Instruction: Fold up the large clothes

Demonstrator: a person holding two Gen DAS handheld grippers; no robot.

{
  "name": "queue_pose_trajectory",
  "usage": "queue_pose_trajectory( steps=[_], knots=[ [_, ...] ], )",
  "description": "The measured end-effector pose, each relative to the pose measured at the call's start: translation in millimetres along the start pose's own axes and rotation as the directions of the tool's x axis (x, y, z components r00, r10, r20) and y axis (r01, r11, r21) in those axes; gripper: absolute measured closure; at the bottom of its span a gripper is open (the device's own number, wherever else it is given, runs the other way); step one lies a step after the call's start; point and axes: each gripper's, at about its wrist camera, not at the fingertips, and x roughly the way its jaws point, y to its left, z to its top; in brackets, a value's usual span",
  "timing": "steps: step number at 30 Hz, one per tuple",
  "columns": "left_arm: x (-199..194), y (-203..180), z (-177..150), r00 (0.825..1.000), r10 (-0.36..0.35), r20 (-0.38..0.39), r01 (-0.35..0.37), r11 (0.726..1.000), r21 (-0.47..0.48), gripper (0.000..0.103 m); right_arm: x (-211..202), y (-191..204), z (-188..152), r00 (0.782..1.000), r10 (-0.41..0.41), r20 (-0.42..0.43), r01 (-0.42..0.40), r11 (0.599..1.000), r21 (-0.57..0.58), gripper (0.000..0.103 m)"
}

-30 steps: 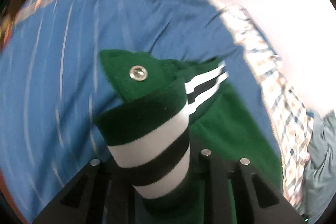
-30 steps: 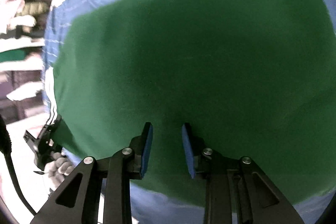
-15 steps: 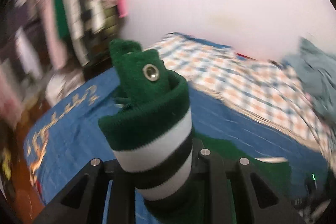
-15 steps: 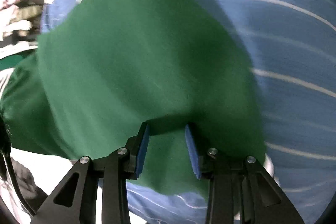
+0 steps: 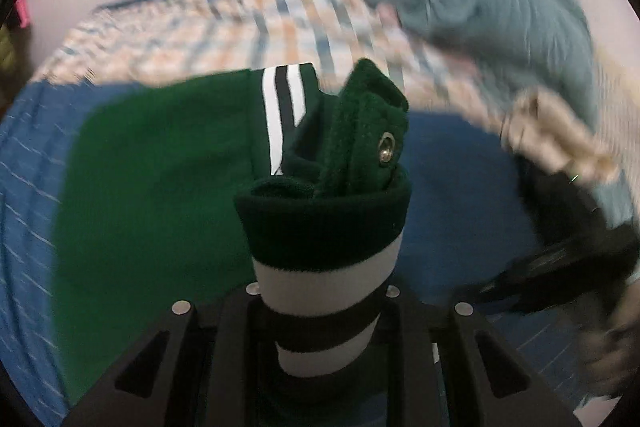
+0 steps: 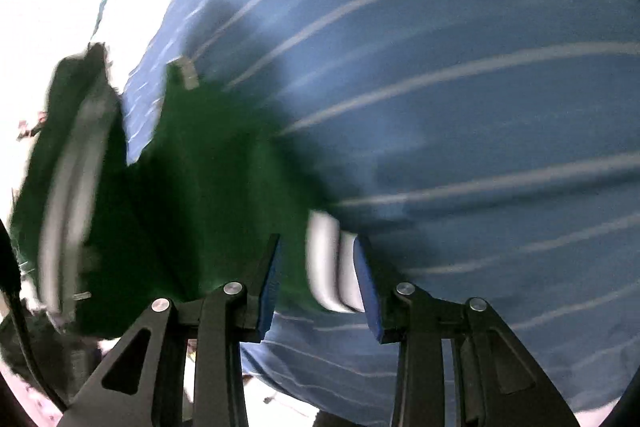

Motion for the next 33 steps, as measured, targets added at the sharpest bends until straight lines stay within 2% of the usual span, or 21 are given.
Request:
queue_pose_trajectory(
  steps=[3,7,8,9,10,11,13,16,19,20,21,22,24,26,27,29,30,32,33],
  knots=[
    [35.4,-12.0,-14.9,0.997,0.049,-0.062,-0.046,0.997,0.059,0.085,-8.2,-25.7,-7.9,0.999,-0.05,0.0,0.05,0.998,0.041,0.065],
    [26.7,-26.5,-10.5,0.986,0.139,-0.092,-0.125,0.982,0.145,0.08,-13.3,-28.7,-13.5,0.994,-0.105,-0.006,0.105,0.994,0.018,0.065],
    [22.5,-27.6,-9.1,0.985,0.144,-0.096,-0.13,0.981,0.147,0.075,-12.8,-24.6,-15.3,0.993,-0.117,0.003,0.117,0.993,0.001,0.063],
    [16.7,-27.8,-6.0,0.986,0.141,-0.094,-0.127,0.982,0.14,0.071,-10.8,-15.7,-15.6,0.992,-0.127,0.019,0.127,0.992,-0.017,0.054],
    [7.2,-27.4,-4.1,0.988,0.121,-0.091,-0.109,0.986,0.129,0.059,-17.4,-10.7,-18.3,0.989,-0.135,0.054,0.137,0.99,-0.042,0.046],
    [1.4,-26.4,-3.7,0.991,0.099,-0.093,-0.088,0.989,0.116,0.039,-25.4,-8.8,-19.6,0.988,-0.134,0.081,0.139,0.988,-0.06,0.043],
    [-15.5,-20.7,0.7,0.994,0.073,-0.082,-0.067,0.995,0.078,0.008,-42.8,-4.9,-20.5,0.984,-0.125,0.123,0.138,0.985,-0.102,0.041],
    [-40.0,-4.1,1.7,0.993,0.087,-0.079,-0.087,0.996,0.006,0.007,-56.5,16.6,-20.1,0.98,-0.123,0.153,0.148,0.976,-0.161,0.041],
    [-57.6,29.9,-9.8,0.975,0.178,-0.129,-0.19,0.978,-0.081,0.007,-72.8,41.1,-22.8,0.983,-0.086,0.162,0.118,0.973,-0.2,0.041],
    [-65.1,44.1,-17.1,0.964,0.227,-0.141,-0.243,0.964,-0.106,0.007,-75.5,52.8,-24.3,0.985,-0.055,0.166,0.091,0.972,-0.217,0.041],
    [-73.0,61.2,-27.5,0.945,0.292,-0.149,-0.311,0.941,-0.132,0.007,-72.8,70.1,-23.3,0.986,-0.021,0.163,0.059,0.971,-0.233,0.042],
    [-79.5,80.0,-40.9,0.917,0.361,-0.168,-0.386,0.909,-0.156,0.007,-72.0,85.2,-20.1,0.988,0.03,0.152,0.011,0.966,-0.259,0.044],
    [-85.1,120.4,-76.5,0.833,0.503,-0.233,-0.545,0.819,-0.179,0.007,-52.7,119.1,-15.8,0.989,0.112,0.097,-0.075,0.944,-0.322,0.05],
    [-79.5,151.4,-108.0,0.757,0.574,-0.312,-0.641,0.745,-0.185,0.007,-31.7,149.8,-15.6,0.987,0.162,0.02,-0.141,0.907,-0.397,0.049],
    [-72.9,167.8,-126.4,0.721,0.594,-0.357,-0.678,0.71,-0.191,0.007,-14.7,162.0,-12.8,0.988,0.15,-0.026,-0.147,0.893,-0.425,0.049],
    [-55.0,195.8,-160.0,0.666,0.603,-0.438,-0.728,0.655,-0.205,0.007,19.3,175.8,-5.4,0.998,0.06,-0.035,-0.07,0.892,-0.447,0.049],
    [-45.0,205.2,-172.2,0.653,0.599,-0.463,-0.737,0.642,-0.21,0.007,42.3,179.6,-0.5,0.999,-0.004,-0.045,-0.017,0.887,-0.462,0.048],
    [-26.2,215.8,-184.4,0.64,0.579,-0.505,-0.742,0.638,-0.208,0.007,73.5,176.5,6.6,0.992,-0.112,-0.063,0.071,0.885,-0.459,0.048],
    [-13.4,220.8,-189.9,0.647,0.556,-0.522,-0.731,0.646,-0.218,0.005,83.4,172.7,8.4,0.988,-0.135,-0.071,0.09,0.894,-0.439,0.052]
  ],
)
